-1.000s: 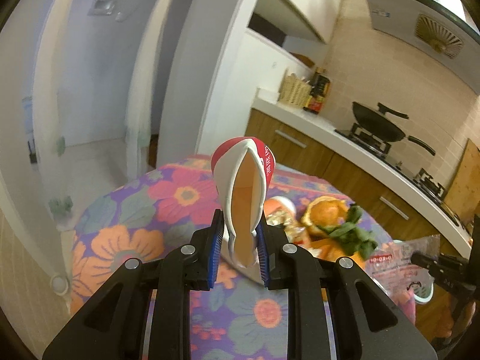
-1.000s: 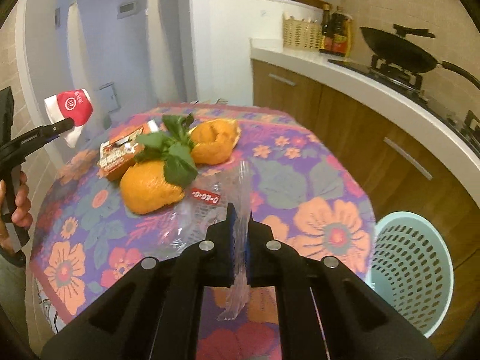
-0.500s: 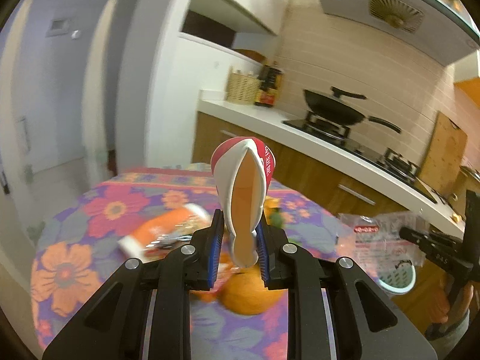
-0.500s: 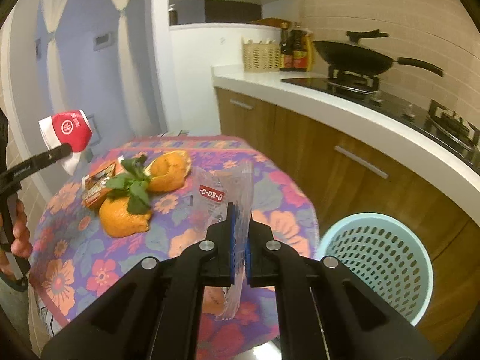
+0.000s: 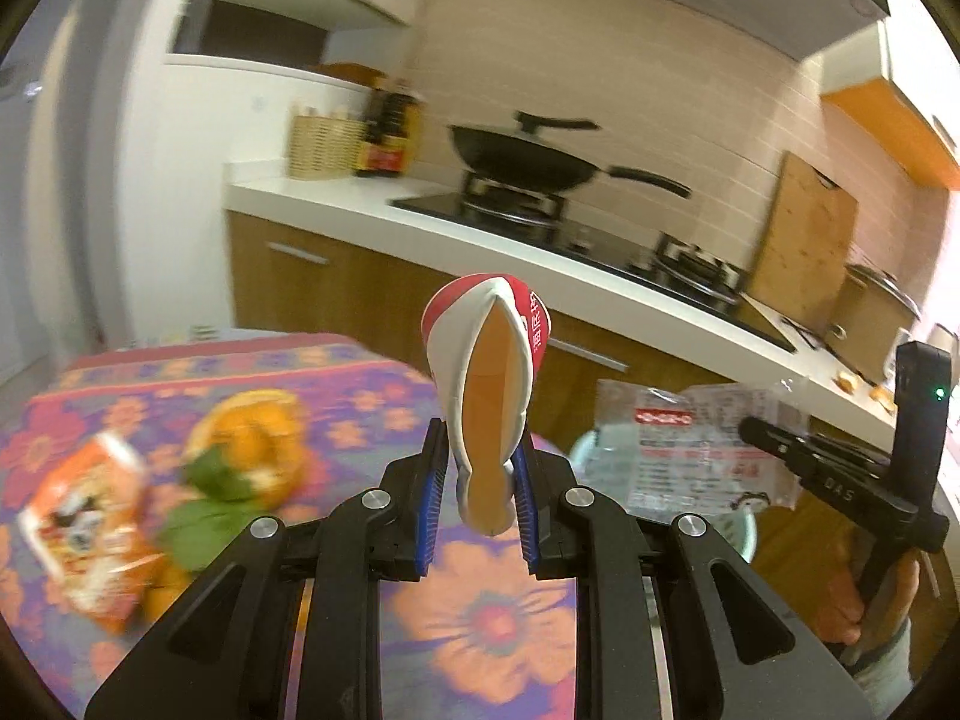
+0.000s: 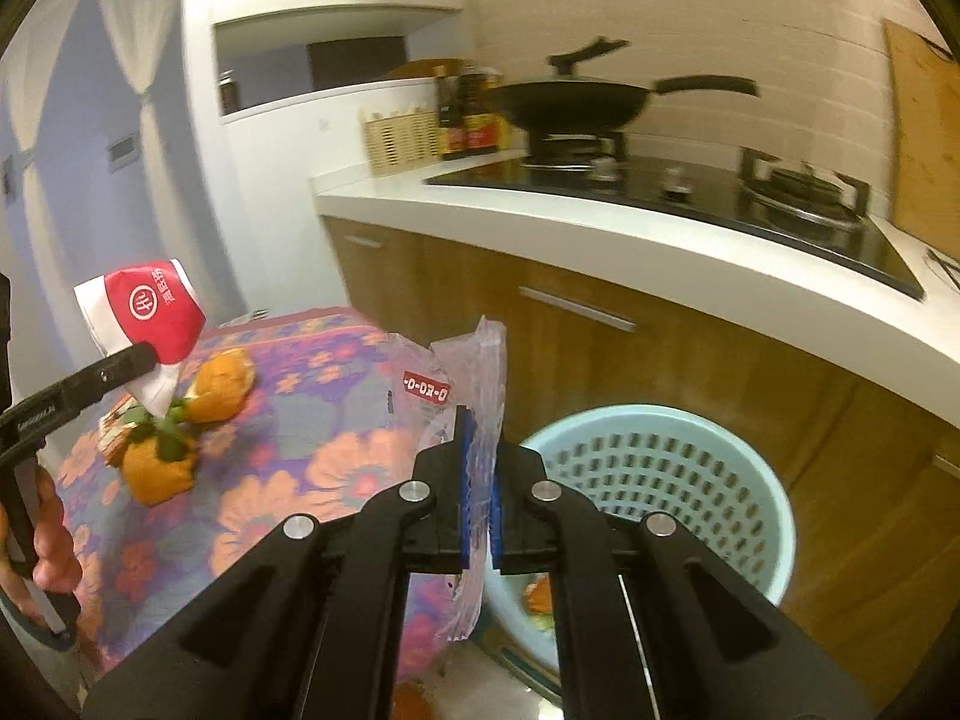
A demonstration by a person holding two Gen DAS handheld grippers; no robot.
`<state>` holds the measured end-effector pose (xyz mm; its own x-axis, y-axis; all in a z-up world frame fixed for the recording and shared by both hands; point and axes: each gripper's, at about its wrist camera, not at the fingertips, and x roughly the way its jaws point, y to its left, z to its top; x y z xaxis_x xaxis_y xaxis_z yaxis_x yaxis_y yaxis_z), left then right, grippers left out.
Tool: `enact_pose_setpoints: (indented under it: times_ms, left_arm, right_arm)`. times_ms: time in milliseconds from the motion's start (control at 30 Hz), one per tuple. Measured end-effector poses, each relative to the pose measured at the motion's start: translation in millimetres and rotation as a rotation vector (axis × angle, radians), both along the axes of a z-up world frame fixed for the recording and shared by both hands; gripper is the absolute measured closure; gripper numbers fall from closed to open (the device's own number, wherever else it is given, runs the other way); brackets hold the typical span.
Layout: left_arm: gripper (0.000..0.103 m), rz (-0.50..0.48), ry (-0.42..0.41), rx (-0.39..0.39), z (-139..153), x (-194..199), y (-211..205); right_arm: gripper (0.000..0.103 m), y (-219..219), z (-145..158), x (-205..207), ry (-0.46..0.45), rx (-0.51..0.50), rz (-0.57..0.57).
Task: Collect trash
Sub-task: 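Carry wrapper and cup over the blue basket and open both tools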
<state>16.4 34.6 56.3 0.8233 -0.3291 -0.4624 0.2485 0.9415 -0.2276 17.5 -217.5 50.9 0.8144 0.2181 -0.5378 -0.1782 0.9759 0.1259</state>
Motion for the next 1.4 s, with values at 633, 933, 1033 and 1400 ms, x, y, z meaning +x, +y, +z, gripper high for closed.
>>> enact_pose_setpoints:
  times_ms: [633, 933, 1033, 1400]
  left_arm:
    - [0.084, -0.227, 0.13, -0.007, -42, 57, -145]
    - [0.083, -0.255, 0.256, 0.036, -79, 80, -189]
    - [0.083, -0.268, 0.276, 0.047, -87, 84, -198]
    - [0.08, -0.268, 0.303, 0.09, -98, 87, -210]
  right_arm:
    - [0.1, -106, -60, 26, 0.153, 0.031, -0.187]
    - [0.1, -131, -90, 40, 0.245, 0.067, -0.208]
    - [0.1, -135, -95, 41, 0.261, 0.064, -0.215]
    - [0.075, -142, -100, 40, 0.278, 0.093, -0.217]
